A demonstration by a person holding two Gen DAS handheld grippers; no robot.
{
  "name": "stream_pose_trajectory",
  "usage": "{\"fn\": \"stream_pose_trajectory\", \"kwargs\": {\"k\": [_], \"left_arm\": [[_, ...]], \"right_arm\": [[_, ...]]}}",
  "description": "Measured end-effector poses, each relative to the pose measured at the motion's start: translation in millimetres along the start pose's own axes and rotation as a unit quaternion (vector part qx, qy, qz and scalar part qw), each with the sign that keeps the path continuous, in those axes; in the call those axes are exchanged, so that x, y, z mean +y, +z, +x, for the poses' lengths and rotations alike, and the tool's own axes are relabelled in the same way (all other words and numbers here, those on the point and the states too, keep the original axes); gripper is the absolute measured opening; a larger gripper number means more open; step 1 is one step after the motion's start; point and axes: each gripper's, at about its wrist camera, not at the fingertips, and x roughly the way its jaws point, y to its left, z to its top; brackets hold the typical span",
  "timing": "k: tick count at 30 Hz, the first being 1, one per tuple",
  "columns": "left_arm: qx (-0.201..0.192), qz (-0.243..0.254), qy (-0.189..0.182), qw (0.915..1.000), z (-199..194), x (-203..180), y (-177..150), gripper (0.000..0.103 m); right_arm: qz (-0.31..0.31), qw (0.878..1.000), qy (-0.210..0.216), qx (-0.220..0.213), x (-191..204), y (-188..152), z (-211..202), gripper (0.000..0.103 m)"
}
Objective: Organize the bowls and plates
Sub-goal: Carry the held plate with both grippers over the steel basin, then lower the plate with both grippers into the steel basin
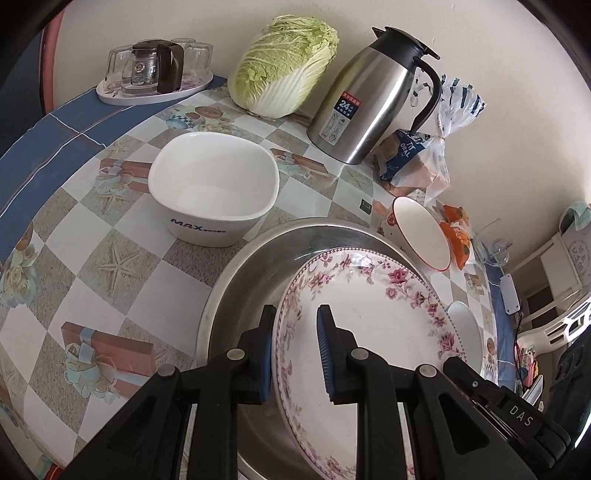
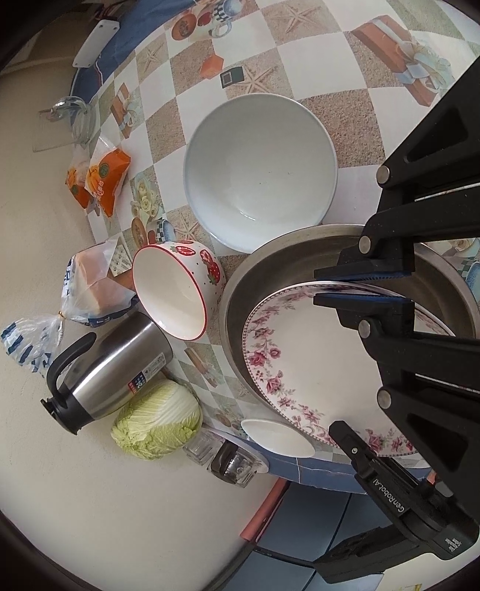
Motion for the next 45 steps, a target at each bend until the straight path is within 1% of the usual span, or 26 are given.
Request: {"fn": "stream_pose_trajectory", "kwargs": {"k": [6, 21, 45], "left_arm": [[0.004, 0.008, 0.015, 0.9998, 7, 0, 3, 0.022], [0.021, -0.005, 0.008, 0.9997, 16, 6, 1, 0.022], [0.027, -0.006, 0.013, 0.9995, 22, 11, -1, 0.022]], "right_arm": [[0.001, 1.000, -0.009, 0.002, 1, 0, 5, 0.007], [0.002, 1.000, -0.017, 0.017, 2, -1, 12, 0.007], [0.001, 0.999, -0.021, 0.028, 1, -4, 17, 0.007]]}}
